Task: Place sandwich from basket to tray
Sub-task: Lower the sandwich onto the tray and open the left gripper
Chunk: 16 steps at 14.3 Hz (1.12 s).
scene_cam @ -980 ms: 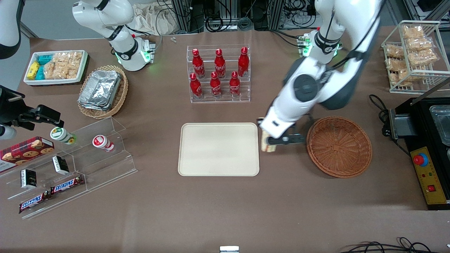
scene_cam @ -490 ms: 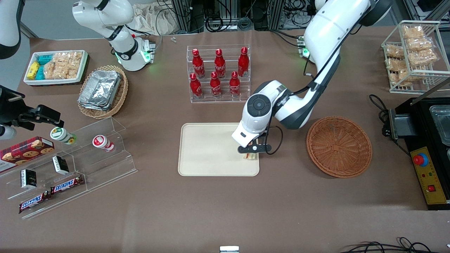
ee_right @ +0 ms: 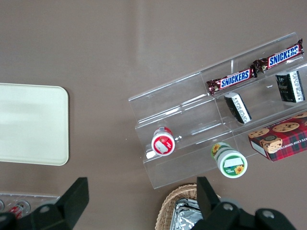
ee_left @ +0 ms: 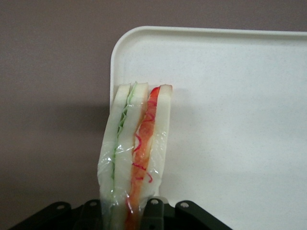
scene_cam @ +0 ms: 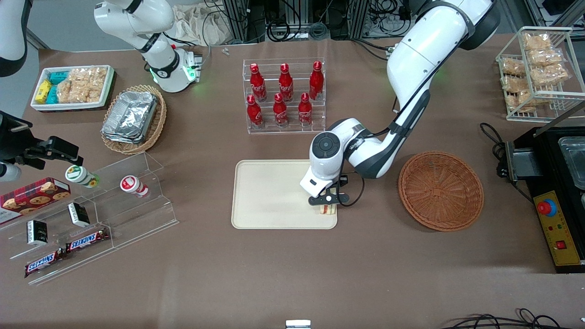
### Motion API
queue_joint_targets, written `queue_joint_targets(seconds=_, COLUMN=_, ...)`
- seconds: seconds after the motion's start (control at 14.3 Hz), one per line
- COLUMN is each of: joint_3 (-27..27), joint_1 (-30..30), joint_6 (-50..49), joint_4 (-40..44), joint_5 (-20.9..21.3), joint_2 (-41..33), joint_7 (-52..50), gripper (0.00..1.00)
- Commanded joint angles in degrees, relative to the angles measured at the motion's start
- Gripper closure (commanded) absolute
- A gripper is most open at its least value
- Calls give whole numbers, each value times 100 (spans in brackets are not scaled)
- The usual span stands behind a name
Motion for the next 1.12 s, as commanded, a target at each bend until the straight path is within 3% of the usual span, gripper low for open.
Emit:
queue_joint_targets(seconds=0.0, joint_3=25, joint_1=-52, joint_6=128, joint_4=69, joint_5=166, joint_2=78, joint_7=-108, gripper=0)
queue_joint_targets(seconds=0.42, joint_3=8, joint_1=-61, joint_6=-47, joint_4=69, joint_5=123, joint_2=-271, joint_7=-799, gripper=0)
queue_joint_targets(seconds=0.56, joint_3=-18, joint_1=18, joint_6=-747, joint_4=77, joint_5=62, joint_2=-684, joint_7=-820, gripper=0)
queue_joint_targets(seconds=0.7, joint_3=-54, joint_1=254, joint_6=-1058, joint_4=77, joint_5=-577, joint_2=-1167, joint_7=-418, gripper=0)
queue_joint_targets(seconds=0.91, joint_3=-71, joint_1=825, joint_6=-1286, joint_4=130, joint_5=-923, joint_2=-1713, joint_7=-4, gripper=0)
queue_joint_targets(seconds=1.05, joint_3=-71, joint_1=1124, joint_6=-1602, joint_4=287, joint_5=-1386, joint_2=-1968, joint_7=714, gripper=0)
